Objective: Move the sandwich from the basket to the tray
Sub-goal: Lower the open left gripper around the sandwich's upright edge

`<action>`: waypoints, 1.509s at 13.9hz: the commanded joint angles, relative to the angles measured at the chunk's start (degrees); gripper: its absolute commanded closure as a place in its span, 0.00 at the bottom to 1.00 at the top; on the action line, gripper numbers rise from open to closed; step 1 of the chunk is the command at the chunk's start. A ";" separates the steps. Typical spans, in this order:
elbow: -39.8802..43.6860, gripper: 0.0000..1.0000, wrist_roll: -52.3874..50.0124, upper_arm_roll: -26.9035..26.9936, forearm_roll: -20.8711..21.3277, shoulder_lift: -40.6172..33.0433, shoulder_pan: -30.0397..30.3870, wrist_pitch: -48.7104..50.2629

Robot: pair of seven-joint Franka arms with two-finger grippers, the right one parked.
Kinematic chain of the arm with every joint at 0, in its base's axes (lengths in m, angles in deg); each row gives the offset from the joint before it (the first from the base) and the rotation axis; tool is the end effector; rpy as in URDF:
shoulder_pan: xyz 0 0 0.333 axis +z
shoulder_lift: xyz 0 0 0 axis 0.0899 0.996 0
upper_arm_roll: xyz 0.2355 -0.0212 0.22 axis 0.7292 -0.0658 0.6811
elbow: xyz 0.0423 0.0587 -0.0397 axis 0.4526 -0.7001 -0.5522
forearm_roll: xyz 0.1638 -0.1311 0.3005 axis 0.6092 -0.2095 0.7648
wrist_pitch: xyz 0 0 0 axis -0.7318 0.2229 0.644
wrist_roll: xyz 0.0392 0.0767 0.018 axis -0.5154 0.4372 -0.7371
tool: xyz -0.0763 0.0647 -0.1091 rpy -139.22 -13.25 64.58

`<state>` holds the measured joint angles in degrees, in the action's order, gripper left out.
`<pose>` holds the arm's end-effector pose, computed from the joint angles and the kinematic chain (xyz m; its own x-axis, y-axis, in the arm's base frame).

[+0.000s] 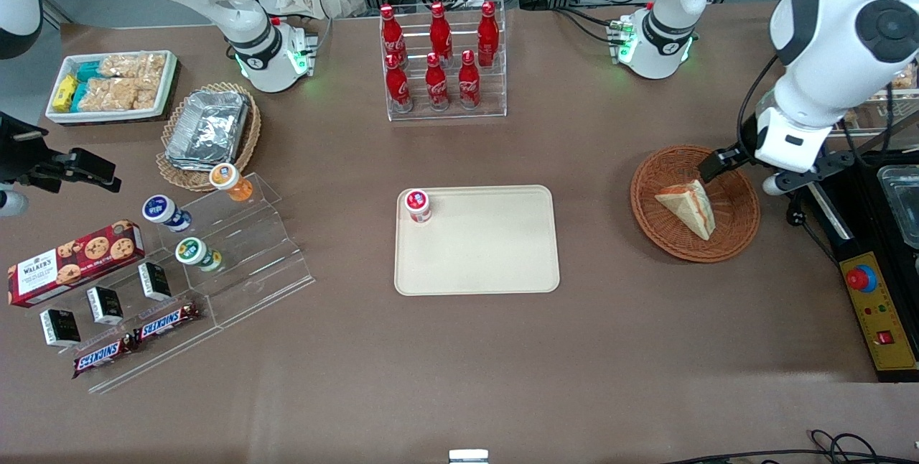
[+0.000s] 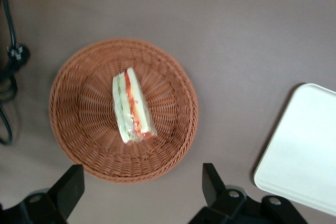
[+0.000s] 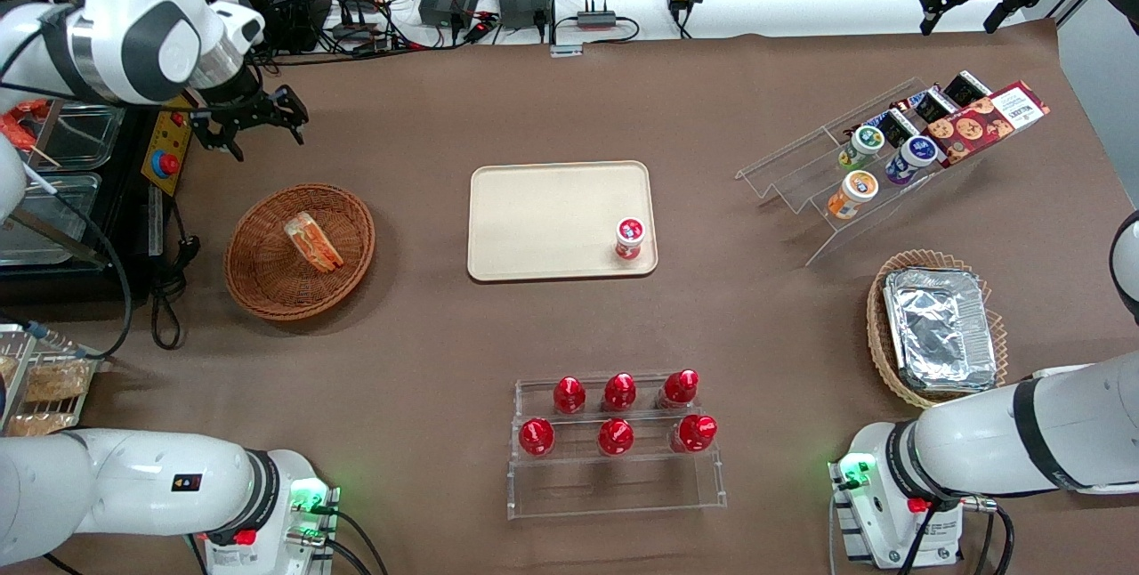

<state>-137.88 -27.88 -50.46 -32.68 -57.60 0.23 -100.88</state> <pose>0.4636 -0.0527 0.4370 0.9157 0.4019 -0.0058 0.4018 -0.9157 -0.0063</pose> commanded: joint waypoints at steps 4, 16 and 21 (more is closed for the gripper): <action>-10.98 0.00 -12.13 -0.08 0.66 -0.90 -0.44 -9.32; -16.80 0.00 -26.82 0.10 0.66 10.78 0.00 -25.33; -16.54 0.00 -26.73 0.36 1.19 14.83 0.00 -28.85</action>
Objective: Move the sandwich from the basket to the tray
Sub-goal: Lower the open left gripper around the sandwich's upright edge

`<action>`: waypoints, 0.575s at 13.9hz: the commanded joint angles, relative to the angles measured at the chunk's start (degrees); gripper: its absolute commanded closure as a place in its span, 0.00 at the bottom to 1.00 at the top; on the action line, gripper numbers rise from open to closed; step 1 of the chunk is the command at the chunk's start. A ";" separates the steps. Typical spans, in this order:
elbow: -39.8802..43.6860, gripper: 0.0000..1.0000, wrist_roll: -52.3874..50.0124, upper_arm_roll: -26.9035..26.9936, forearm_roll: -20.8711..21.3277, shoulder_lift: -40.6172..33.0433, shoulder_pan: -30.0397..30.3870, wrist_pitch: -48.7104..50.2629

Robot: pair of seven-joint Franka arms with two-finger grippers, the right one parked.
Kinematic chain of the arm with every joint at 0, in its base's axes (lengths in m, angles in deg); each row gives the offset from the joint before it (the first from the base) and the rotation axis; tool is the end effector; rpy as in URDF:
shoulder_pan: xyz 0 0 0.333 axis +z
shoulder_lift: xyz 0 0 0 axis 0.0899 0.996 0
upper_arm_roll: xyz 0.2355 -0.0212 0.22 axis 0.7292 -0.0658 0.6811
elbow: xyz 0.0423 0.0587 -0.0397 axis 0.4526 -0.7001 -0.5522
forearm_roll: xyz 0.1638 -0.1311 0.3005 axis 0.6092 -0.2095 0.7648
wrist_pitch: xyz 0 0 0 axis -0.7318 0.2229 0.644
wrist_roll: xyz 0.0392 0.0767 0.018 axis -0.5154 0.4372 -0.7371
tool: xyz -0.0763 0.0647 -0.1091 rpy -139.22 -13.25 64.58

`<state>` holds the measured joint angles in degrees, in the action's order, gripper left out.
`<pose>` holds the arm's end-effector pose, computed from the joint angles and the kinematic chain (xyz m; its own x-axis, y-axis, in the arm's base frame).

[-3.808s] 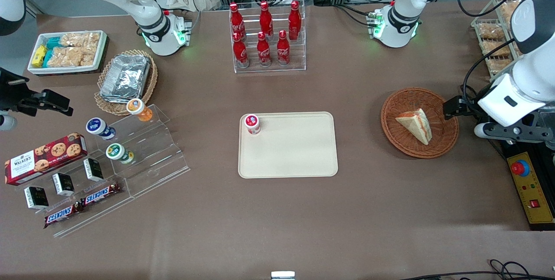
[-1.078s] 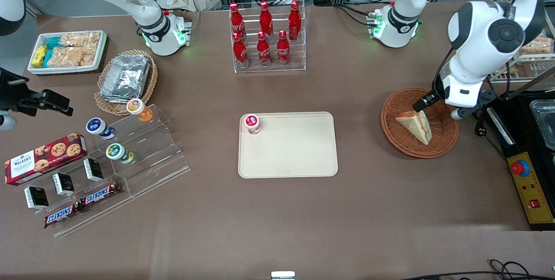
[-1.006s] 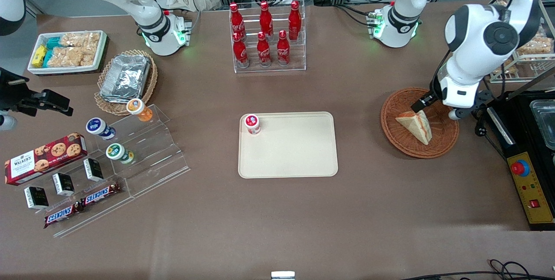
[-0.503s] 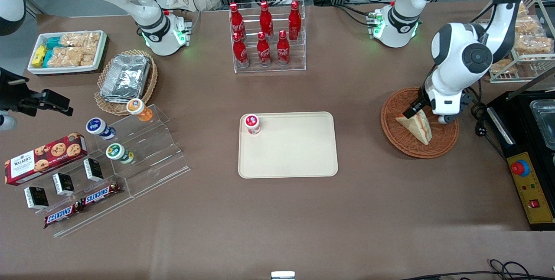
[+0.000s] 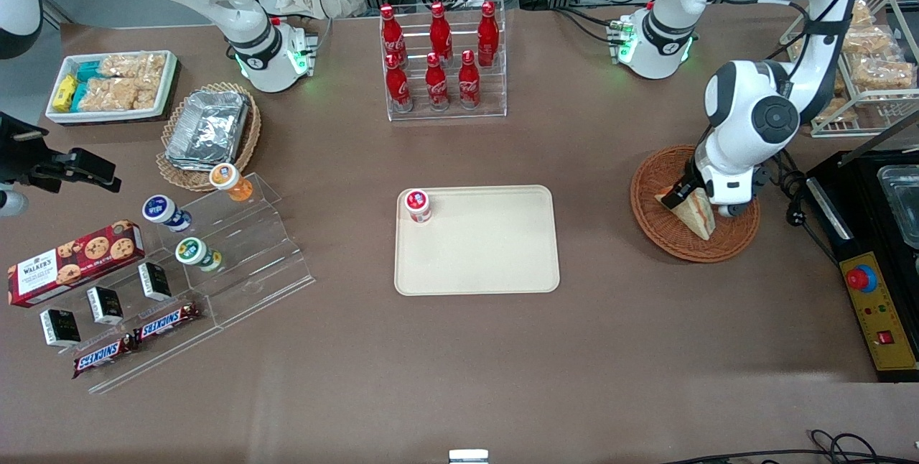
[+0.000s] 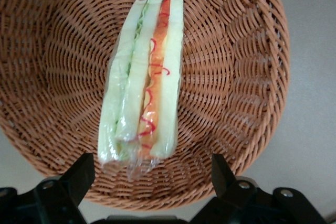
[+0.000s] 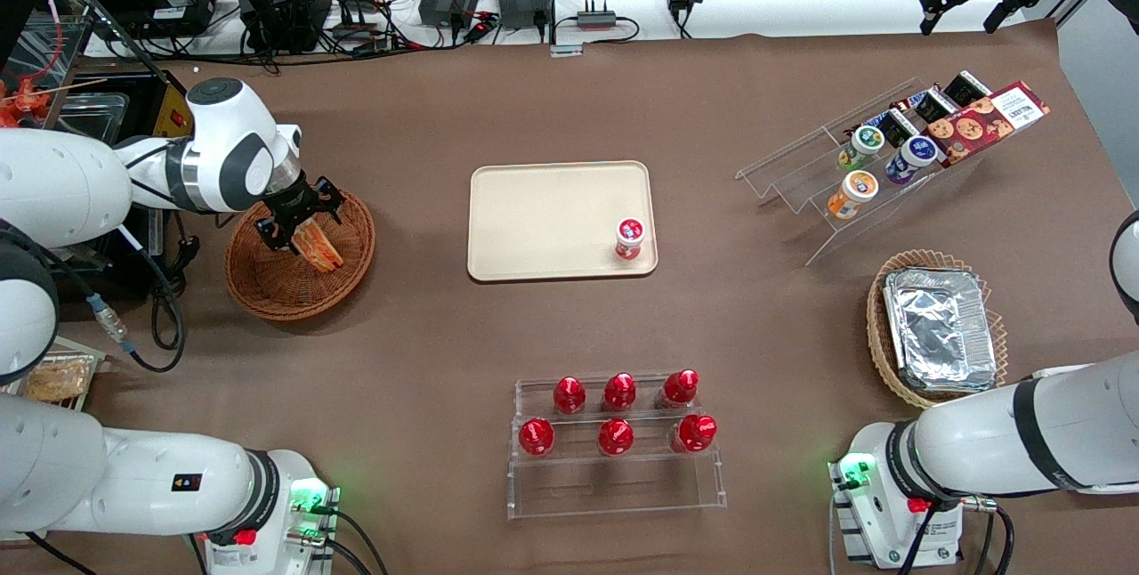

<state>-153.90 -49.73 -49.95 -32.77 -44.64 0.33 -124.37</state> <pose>0.4403 -0.0450 0.2526 0.6881 0.7226 -0.0665 0.7182 -0.6913 -0.0797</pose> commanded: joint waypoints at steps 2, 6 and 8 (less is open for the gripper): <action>-0.44 0.00 -4.88 -0.06 2.59 2.93 -0.01 -5.71; -0.26 0.00 -4.88 1.69 4.35 3.72 -0.01 -5.89; -0.17 0.00 -4.88 2.74 5.32 3.90 -0.01 -6.24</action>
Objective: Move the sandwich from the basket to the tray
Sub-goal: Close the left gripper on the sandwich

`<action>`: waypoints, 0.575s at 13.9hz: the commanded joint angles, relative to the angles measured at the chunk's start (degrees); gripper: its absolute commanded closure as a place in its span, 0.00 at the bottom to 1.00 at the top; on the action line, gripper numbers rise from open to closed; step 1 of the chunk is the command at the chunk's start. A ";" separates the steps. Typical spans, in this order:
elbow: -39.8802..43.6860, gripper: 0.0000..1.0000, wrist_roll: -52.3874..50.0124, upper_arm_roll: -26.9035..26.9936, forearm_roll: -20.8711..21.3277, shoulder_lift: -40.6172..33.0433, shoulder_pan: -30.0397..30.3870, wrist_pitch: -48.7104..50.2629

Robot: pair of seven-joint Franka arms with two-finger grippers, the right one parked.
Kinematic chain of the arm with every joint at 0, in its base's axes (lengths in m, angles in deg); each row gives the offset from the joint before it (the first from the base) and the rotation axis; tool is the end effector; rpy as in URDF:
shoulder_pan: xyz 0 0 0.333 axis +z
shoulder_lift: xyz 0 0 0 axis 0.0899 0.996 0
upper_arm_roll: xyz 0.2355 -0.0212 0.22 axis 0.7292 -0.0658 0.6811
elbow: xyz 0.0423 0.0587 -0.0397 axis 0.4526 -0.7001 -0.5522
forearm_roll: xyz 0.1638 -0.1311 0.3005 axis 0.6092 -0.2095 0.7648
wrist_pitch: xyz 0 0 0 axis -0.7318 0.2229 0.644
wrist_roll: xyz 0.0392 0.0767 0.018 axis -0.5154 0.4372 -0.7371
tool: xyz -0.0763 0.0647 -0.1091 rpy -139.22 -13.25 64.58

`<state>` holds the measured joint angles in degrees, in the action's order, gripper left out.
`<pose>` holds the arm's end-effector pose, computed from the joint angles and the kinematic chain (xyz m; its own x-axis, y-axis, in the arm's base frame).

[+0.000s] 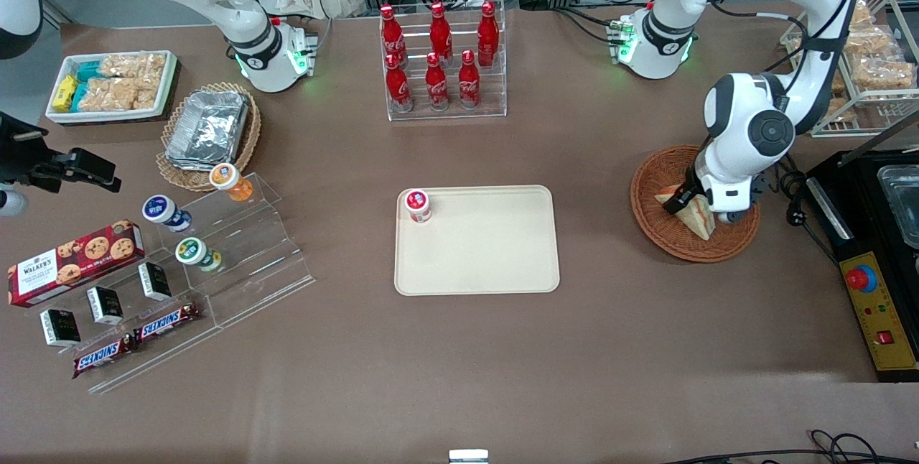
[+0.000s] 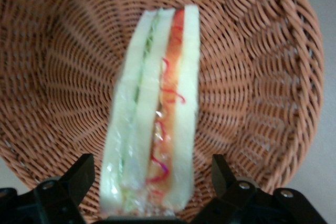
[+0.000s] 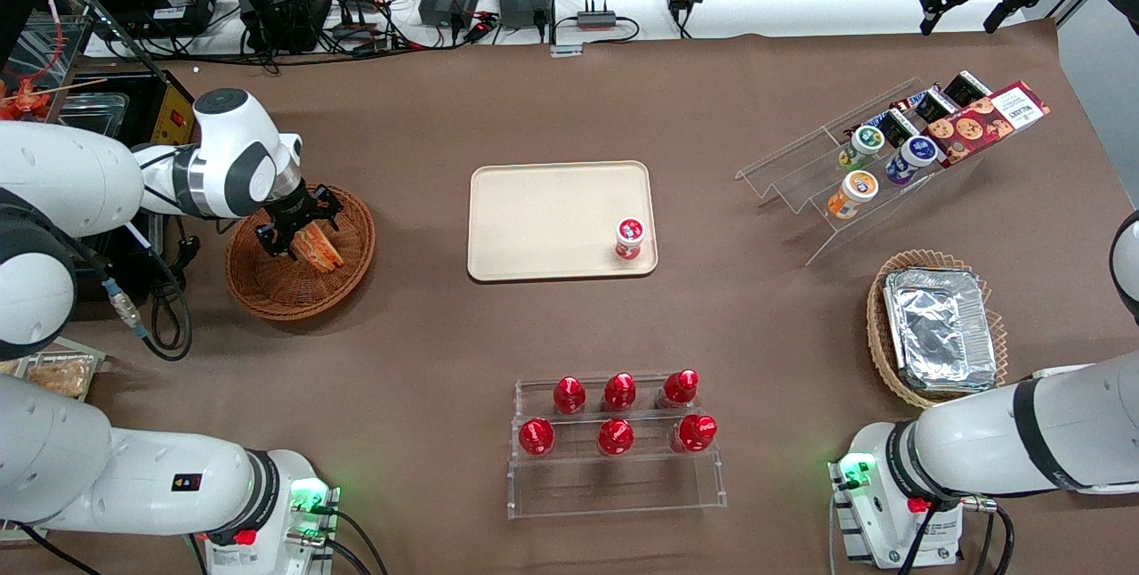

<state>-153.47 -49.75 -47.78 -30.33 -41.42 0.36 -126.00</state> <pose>0.4442 -0.0268 0.2323 0.6847 0.7264 -0.0588 0.7186 -0.6864 -0.1118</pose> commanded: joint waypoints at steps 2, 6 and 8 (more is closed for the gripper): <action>-0.60 0.01 -4.95 0.49 2.88 1.38 -0.13 -4.87; -0.25 0.43 -5.65 0.58 2.80 1.82 -0.13 -5.22; -0.07 0.67 -5.65 0.58 2.88 1.56 -0.13 -5.14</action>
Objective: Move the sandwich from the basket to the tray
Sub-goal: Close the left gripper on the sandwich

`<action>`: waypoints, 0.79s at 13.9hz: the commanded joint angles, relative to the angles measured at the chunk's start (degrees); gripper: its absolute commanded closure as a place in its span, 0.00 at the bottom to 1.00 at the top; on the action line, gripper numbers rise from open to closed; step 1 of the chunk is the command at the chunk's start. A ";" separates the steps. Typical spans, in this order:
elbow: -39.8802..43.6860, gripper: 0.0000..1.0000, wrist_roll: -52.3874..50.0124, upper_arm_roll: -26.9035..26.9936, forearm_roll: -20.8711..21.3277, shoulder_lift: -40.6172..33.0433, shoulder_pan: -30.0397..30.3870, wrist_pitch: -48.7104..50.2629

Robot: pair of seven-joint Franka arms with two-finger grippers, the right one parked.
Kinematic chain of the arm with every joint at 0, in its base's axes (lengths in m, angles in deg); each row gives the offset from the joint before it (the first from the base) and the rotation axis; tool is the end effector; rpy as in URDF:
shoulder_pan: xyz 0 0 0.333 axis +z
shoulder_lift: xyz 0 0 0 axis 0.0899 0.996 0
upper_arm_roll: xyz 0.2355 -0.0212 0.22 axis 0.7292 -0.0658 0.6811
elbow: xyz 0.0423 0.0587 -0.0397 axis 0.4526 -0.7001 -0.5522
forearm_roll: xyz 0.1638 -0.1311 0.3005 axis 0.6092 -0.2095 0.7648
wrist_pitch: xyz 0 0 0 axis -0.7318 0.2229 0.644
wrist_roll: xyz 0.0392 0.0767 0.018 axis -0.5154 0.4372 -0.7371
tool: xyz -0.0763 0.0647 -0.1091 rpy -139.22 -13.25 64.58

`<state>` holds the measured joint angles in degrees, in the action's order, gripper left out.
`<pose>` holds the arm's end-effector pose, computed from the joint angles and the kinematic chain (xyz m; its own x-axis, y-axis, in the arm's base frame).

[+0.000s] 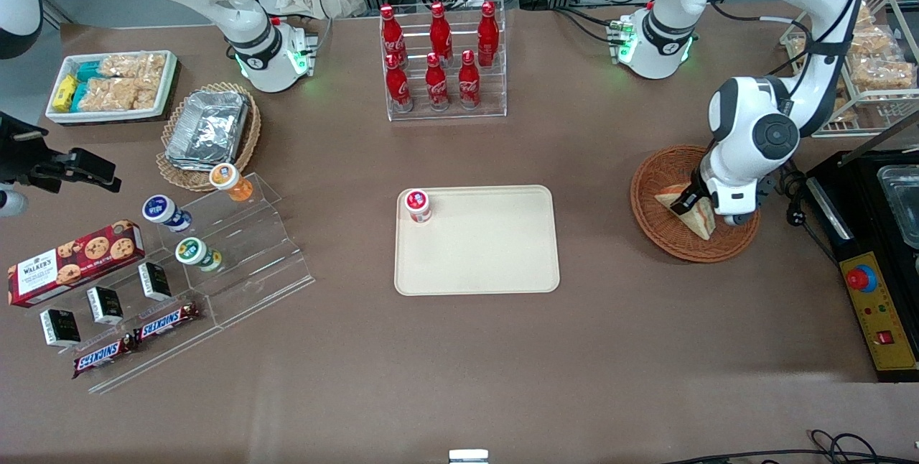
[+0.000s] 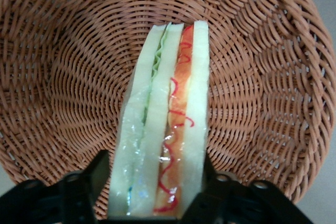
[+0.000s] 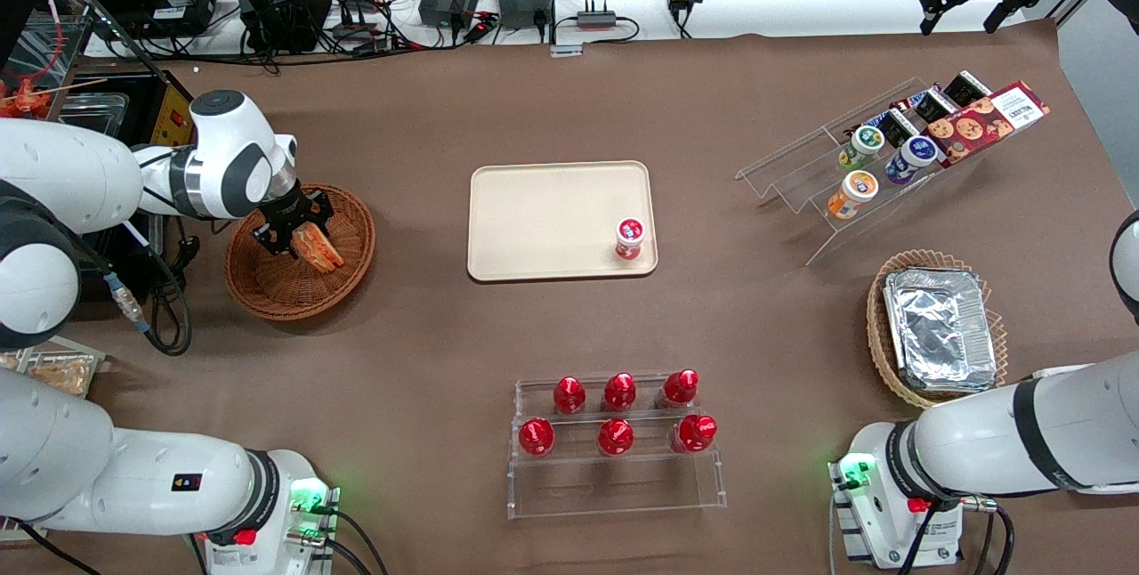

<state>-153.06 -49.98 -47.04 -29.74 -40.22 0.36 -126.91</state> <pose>0.4478 -0.0209 0.2264 0.6793 0.7321 -0.0517 0.7241 -0.6800 -0.1148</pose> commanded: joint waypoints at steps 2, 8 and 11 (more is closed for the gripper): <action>-0.48 0.72 -5.68 -0.16 2.29 -0.61 -0.12 -3.88; 1.80 0.72 -4.63 -0.16 2.46 -7.55 -0.12 6.57; 5.48 0.72 -4.45 -0.33 2.55 -9.75 -0.12 13.06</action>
<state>-149.87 -52.49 -47.09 -28.56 -47.72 0.34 -118.33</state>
